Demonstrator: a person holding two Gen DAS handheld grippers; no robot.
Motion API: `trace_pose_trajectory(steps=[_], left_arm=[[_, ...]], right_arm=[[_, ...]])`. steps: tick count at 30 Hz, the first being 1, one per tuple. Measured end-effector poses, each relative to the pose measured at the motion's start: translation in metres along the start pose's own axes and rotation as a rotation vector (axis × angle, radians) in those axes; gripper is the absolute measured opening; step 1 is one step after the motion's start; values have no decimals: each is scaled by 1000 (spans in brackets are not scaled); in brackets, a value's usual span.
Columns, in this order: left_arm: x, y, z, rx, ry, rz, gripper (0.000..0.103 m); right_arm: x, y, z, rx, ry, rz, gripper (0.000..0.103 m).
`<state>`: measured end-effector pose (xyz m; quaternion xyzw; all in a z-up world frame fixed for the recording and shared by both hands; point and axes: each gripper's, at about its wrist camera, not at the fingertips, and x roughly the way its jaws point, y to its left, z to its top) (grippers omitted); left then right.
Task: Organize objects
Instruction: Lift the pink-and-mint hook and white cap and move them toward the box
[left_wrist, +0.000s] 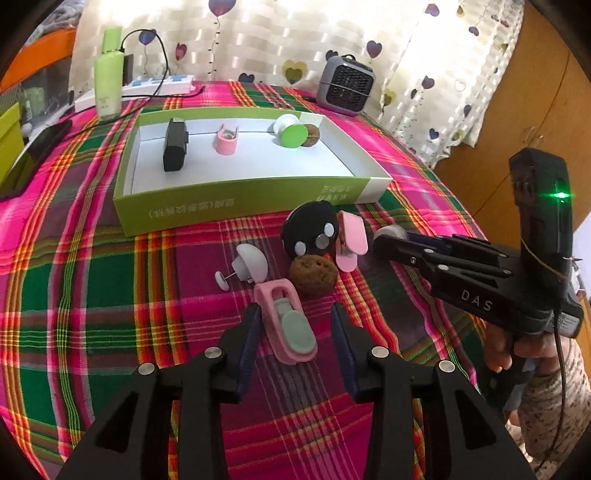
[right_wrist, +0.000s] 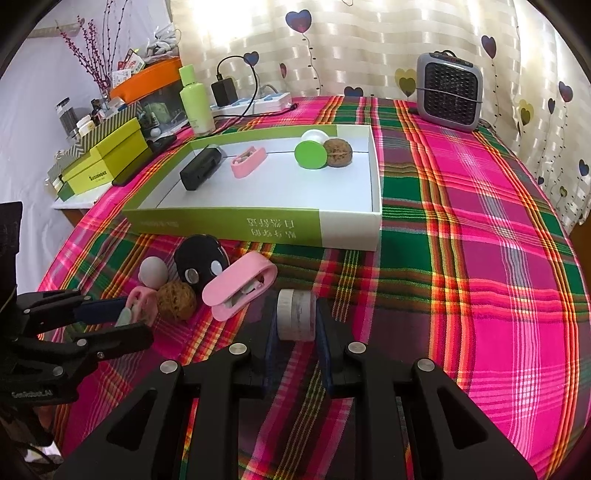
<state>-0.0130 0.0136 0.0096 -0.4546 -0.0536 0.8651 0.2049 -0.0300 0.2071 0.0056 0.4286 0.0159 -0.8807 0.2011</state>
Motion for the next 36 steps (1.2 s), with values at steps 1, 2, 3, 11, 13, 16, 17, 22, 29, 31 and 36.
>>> trace_pose_trajectory(steps=[1, 2, 3, 11, 13, 16, 17, 22, 29, 31, 36], left_arm=[[1, 0, 1, -2, -1, 4, 37], [1, 0, 1, -6, -5, 10, 37], [1, 0, 1, -10, -7, 12, 37], [3, -2, 2, 8, -13, 72, 23], [3, 0, 2, 2, -13, 73, 20], [3, 1, 2, -1, -15, 74, 18], [3, 1, 2, -2, -15, 74, 18], [2, 3, 1, -15, -19, 72, 16], [1, 4, 1, -18, -23, 71, 16], [0, 3, 1, -17, -25, 71, 16], [-5, 2, 4, -16, -33, 69, 16]], right_arm=[[0, 0, 0, 1, 0, 1, 20], [0, 0, 0, 1, 1, 0, 20], [0, 0, 0, 1, 1, -1, 20], [1, 0, 1, 5, 5, -3, 20], [1, 0, 1, 4, 5, -4, 20], [1, -1, 1, 5, 5, -3, 20], [1, -1, 1, 5, 5, -3, 20], [2, -1, 1, 5, 3, -9, 20], [0, -1, 2, 3, -5, -8, 20], [-1, -1, 2, 2, -9, -8, 20], [-4, -1, 3, 5, -19, -3, 20]])
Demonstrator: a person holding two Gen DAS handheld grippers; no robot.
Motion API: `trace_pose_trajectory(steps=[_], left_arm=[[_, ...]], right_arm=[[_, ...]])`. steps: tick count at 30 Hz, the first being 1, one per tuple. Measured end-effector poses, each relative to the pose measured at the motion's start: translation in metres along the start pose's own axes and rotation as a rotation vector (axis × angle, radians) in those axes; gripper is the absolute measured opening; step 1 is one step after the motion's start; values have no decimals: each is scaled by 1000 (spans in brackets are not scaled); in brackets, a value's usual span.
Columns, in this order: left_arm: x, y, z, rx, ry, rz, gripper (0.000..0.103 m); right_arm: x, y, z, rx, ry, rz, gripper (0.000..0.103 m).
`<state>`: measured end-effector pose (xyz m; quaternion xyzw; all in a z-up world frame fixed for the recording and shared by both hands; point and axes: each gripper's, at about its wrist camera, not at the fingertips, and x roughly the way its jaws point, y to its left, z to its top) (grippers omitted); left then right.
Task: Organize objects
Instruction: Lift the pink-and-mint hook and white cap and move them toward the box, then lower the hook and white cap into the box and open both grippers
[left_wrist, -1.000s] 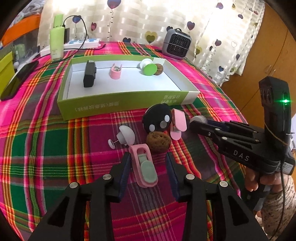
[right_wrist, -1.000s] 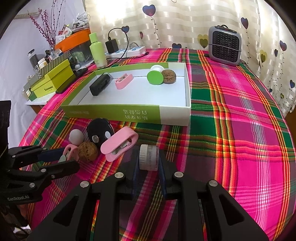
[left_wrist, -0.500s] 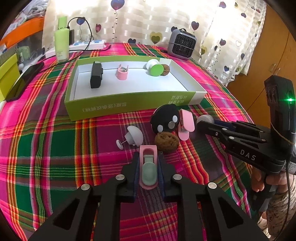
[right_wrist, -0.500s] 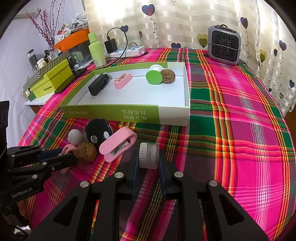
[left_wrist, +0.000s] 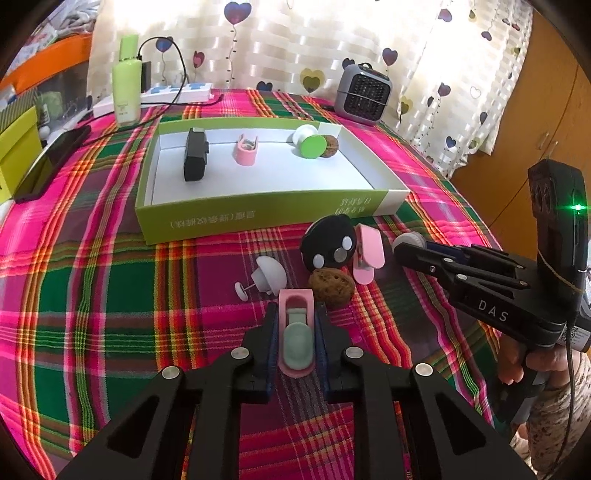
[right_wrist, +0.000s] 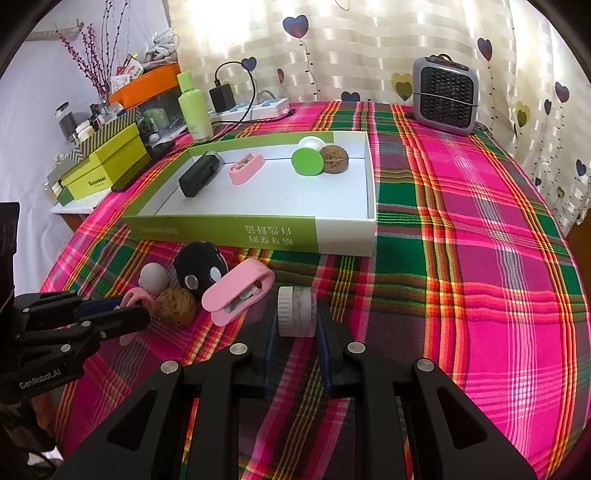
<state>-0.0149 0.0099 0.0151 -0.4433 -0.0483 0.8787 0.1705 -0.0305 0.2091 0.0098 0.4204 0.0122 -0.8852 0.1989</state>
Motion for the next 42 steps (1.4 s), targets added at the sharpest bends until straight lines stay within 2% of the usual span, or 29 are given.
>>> trace_pose_trajectory(steps=[21, 42], left_arm=[[-12, 3, 32, 5, -60, -1, 16], [18, 23, 81, -29, -89, 26, 16]], right_arm=[[-12, 10, 20, -27, -53, 10, 20], [12, 17, 65, -80, -71, 18, 20]])
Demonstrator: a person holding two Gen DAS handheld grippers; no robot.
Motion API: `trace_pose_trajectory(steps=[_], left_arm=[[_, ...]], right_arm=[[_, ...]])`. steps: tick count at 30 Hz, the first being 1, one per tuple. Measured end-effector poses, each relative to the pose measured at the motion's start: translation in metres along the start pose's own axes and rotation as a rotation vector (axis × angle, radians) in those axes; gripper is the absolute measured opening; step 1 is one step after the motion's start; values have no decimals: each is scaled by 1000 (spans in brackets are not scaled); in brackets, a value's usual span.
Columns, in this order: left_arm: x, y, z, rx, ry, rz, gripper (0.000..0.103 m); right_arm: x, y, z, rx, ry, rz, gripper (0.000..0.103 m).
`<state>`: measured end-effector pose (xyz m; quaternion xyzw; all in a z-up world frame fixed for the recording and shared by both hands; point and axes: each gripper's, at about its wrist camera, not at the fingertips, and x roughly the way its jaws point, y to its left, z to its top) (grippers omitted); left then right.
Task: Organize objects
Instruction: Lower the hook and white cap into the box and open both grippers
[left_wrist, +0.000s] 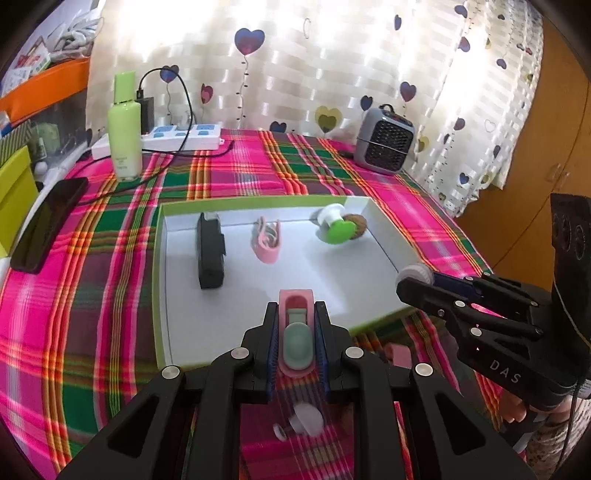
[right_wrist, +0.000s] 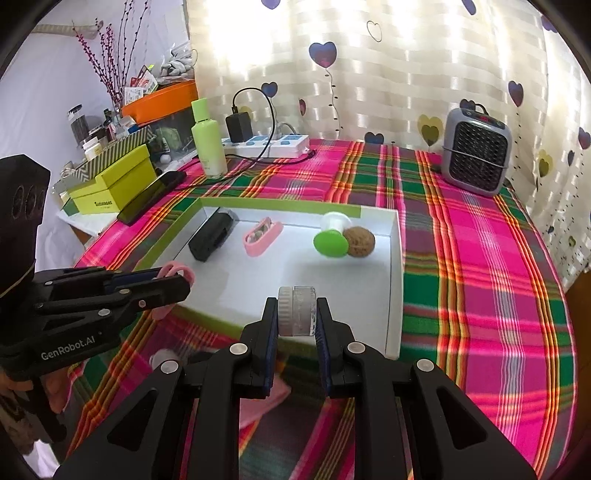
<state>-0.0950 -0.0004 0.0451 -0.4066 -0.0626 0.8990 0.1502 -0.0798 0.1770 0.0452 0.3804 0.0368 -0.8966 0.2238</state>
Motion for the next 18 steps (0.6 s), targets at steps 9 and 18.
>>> trace_pose_trajectory(steps=[9, 18], left_arm=[[23, 10, 16, -21, 24, 7, 16], [43, 17, 31, -18, 37, 23, 16]], right_arm=[[27, -5, 22, 5, 21, 12, 20], [52, -7, 38, -16, 62, 19, 20]])
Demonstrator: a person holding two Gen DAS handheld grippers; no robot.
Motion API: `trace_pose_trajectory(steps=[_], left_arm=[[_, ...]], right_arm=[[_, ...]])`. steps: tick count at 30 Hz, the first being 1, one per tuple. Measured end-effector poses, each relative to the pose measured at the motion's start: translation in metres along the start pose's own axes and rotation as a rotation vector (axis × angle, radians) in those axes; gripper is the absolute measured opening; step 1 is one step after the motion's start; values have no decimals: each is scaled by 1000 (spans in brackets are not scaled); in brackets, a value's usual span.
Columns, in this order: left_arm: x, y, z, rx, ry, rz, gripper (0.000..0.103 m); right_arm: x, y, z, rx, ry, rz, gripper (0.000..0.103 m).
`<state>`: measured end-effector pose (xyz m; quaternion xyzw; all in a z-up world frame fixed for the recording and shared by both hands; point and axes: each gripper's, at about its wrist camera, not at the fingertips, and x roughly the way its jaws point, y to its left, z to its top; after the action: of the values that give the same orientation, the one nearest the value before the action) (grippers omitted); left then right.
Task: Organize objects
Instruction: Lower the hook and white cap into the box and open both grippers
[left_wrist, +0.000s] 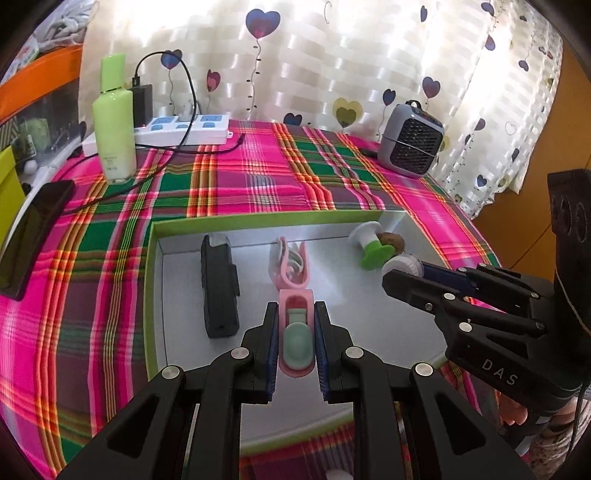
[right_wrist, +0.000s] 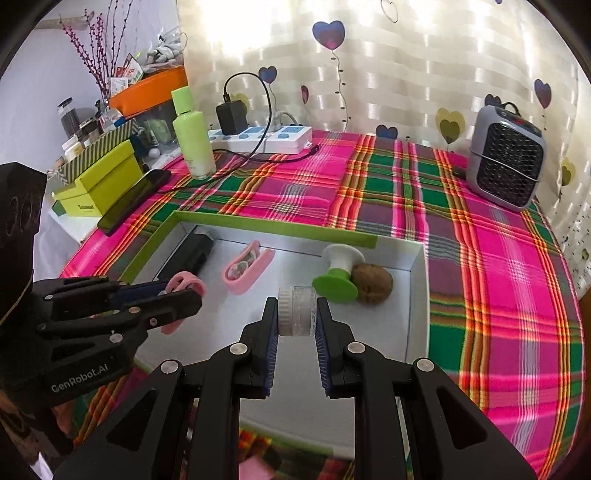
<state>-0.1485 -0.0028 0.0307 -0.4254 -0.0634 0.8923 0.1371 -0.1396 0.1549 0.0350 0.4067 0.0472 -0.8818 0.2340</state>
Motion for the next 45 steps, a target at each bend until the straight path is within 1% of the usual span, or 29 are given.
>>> trace_pose_trajectory(steps=[7, 16, 20, 28, 35, 42, 45], left_arm=[[15, 12, 6, -27, 19, 18, 16], [25, 18, 11, -37, 28, 30, 16], [27, 18, 13, -26, 25, 38, 16], [35, 18, 16, -32, 37, 41, 16], [35, 15, 16, -30, 36, 49, 16], [36, 15, 17, -31, 37, 49, 17], [36, 15, 18, -31, 37, 50, 20]], right_arm=[[19, 3, 12, -17, 23, 2, 20], [39, 5, 19, -35, 59, -7, 20], [45, 3, 20, -31, 68, -10, 20], [51, 3, 21, -31, 68, -20, 20], [55, 4, 21, -39, 75, -16, 20], [55, 6, 22, -49, 80, -33, 20], [57, 7, 21, -58, 86, -43, 20]])
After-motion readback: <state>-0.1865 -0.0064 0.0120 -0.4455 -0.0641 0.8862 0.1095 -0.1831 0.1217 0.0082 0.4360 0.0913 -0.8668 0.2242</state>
